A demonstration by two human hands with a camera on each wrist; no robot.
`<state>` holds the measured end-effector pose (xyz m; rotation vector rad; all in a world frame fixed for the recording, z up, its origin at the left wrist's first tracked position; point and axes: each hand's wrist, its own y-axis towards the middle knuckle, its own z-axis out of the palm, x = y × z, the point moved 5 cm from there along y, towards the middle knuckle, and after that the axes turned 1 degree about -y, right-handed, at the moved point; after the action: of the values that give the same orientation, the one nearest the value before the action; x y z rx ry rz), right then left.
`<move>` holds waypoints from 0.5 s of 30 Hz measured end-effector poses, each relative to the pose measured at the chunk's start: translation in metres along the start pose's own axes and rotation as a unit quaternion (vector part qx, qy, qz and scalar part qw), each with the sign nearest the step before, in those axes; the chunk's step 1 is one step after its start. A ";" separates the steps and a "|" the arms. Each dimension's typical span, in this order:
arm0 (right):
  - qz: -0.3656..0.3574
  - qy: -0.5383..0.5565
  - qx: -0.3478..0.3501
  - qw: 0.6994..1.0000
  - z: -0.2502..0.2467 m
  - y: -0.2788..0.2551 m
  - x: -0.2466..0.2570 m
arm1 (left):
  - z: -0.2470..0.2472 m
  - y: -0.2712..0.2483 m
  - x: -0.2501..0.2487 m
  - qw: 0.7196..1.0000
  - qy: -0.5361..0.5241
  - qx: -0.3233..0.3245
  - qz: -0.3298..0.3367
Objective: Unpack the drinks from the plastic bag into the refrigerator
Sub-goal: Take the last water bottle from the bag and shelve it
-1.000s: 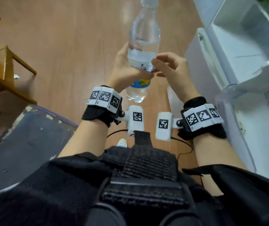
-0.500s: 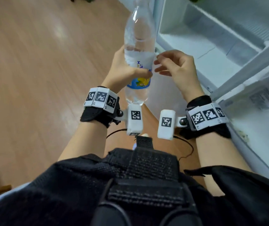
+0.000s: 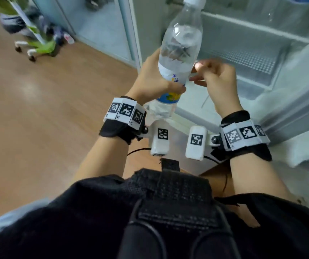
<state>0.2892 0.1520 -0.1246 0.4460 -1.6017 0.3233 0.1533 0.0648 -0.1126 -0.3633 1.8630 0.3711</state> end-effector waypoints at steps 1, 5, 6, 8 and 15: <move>-0.005 0.003 -0.021 1.000 -0.005 0.010 0.003 | 0.002 0.016 -0.004 1.000 0.003 0.014 0.012; -0.031 0.003 -0.100 0.994 -0.024 0.048 0.016 | 0.014 0.081 -0.020 0.996 -0.016 0.059 0.063; -0.031 0.001 -0.119 0.992 -0.028 0.056 0.018 | 0.016 0.097 -0.022 0.995 -0.022 0.063 0.074; -0.031 -0.009 -0.155 0.987 -0.034 0.073 0.020 | 0.019 0.128 -0.025 0.993 -0.021 0.065 0.101; -0.011 -0.087 -0.237 0.968 -0.056 0.119 0.022 | 0.034 0.211 -0.038 0.986 -0.055 0.066 0.141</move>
<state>0.2819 0.2804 -0.0908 0.1242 -1.7771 -0.1229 0.1046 0.2726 -0.0710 0.0122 1.8215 0.4468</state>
